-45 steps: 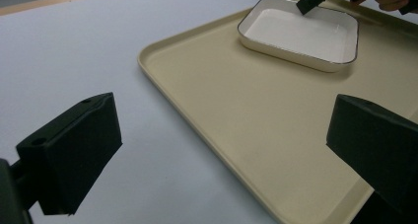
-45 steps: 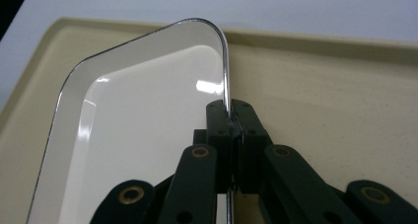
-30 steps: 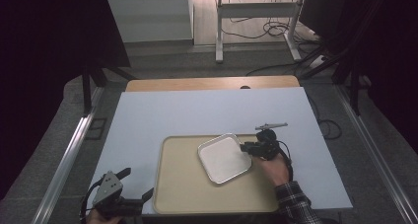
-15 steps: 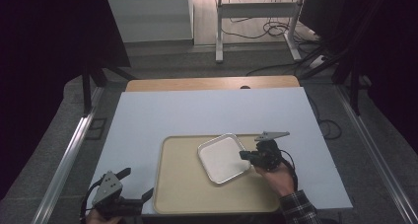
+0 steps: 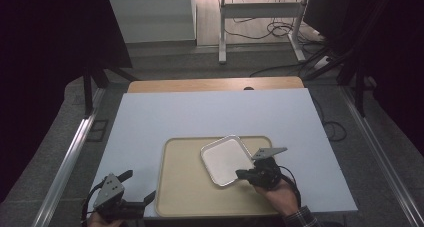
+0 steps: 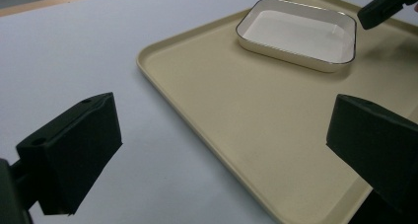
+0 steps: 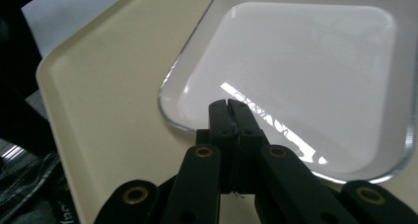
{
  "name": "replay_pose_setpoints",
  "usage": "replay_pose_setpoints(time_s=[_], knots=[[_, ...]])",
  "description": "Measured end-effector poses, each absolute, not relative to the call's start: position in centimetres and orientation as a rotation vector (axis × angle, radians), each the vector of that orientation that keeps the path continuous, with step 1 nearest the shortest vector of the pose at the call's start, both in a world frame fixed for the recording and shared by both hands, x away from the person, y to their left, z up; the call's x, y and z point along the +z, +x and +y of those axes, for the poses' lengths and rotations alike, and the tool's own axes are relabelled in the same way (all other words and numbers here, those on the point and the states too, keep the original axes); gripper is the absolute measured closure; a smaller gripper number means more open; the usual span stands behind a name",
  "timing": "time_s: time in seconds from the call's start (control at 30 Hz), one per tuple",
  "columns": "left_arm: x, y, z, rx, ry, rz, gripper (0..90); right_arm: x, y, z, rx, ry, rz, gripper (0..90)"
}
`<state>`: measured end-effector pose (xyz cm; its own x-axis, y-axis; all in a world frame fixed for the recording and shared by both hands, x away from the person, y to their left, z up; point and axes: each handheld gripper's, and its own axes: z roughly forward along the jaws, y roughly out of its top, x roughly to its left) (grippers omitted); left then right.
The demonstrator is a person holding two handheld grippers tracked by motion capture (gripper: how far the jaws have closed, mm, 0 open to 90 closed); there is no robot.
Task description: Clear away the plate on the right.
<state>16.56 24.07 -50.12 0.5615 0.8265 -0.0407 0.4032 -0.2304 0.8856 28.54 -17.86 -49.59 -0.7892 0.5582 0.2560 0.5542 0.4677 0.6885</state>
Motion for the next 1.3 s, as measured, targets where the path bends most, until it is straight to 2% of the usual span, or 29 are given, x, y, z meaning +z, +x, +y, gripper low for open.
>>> replay_pose_setpoints(time_s=[0.4, 1.3], knots=[[-50.1, 16.6, 24.0, 0.559, 1.846, 1.004, 0.0, -50.9, 26.9, -16.5, 1.202, 0.931, 2.775, 90.0], [-50.1, 16.6, 23.9, 0.563, 1.855, 1.001, 0.0, -52.0, 28.6, -13.3, 1.228, 0.882, 2.763, 90.0]])
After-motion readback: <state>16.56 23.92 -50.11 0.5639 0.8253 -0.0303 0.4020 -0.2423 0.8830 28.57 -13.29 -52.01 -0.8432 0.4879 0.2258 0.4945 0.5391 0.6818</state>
